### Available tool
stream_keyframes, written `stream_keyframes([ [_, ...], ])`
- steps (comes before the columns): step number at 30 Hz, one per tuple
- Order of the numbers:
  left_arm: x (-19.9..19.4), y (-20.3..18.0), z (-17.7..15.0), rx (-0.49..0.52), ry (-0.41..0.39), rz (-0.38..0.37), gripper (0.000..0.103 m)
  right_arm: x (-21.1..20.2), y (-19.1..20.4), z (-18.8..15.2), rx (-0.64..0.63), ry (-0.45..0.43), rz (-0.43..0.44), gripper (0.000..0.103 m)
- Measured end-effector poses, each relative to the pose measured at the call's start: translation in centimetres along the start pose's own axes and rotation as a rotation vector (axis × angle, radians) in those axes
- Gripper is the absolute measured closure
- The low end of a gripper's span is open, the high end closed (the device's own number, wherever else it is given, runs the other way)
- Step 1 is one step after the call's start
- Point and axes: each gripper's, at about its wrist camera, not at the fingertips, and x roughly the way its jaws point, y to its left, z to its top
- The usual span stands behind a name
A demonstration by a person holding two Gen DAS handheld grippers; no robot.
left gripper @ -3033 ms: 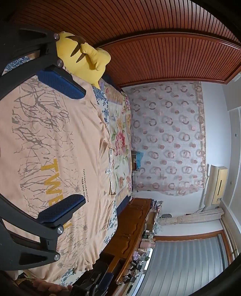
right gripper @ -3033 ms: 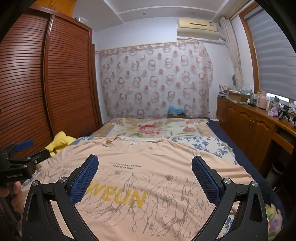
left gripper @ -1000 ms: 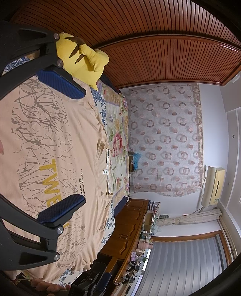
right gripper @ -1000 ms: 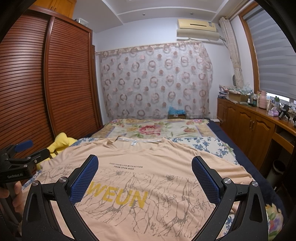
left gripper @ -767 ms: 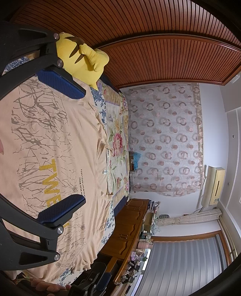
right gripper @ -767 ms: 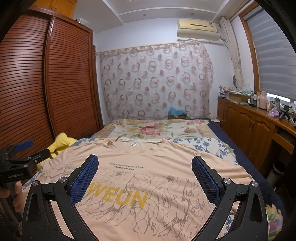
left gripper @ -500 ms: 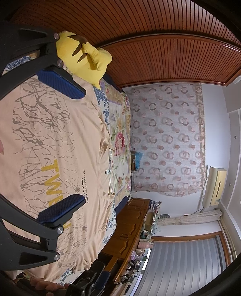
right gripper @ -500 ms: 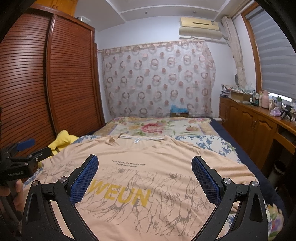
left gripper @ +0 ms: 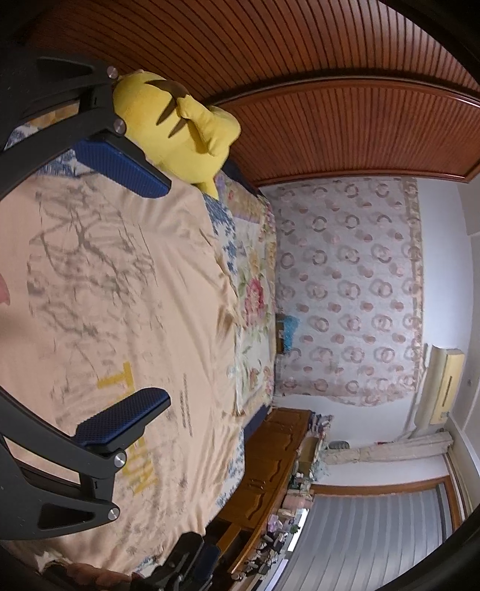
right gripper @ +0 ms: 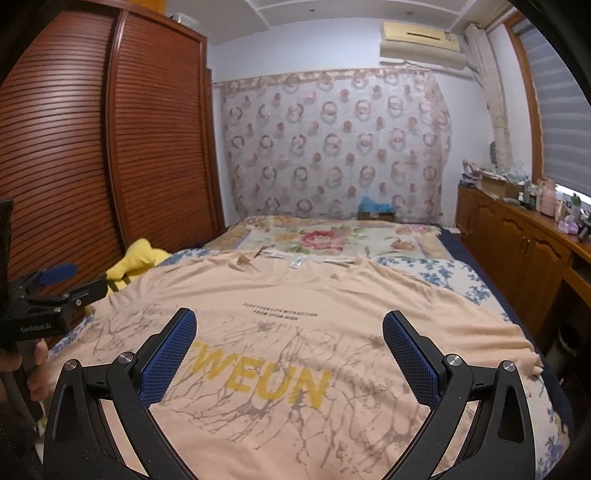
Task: Fold small clothes
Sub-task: 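Lower the left gripper to the peach T-shirt's side edge and grasp it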
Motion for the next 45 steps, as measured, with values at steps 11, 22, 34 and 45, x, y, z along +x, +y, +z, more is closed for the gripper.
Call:
stream_keyframes([
  [11, 2.5, 5.9, -1.0, 0.004, 0.122, 0.019, 0.0, 4.0, 3.0, 0.5, -0.087, 0.091, 0.119, 0.0],
  [22, 6.5, 11.5, -2.1, -0.032, 0.297, -0.011, 0.004, 9.1, 6.8, -0.5, -0.182, 0.241, 0.252, 0.0],
  [34, 10.2, 16.1, -2.0, -0.166, 0.417, -0.096, 0.049, 10.8, 8.5, -0.9, -0.242, 0.298, 0.31, 0.0],
  [45, 10.5, 16.4, -2.5, -0.22, 0.441, -0.181, 0.074, 10.9, 8.5, -1.2, -0.221, 0.318, 0.342, 0.0],
])
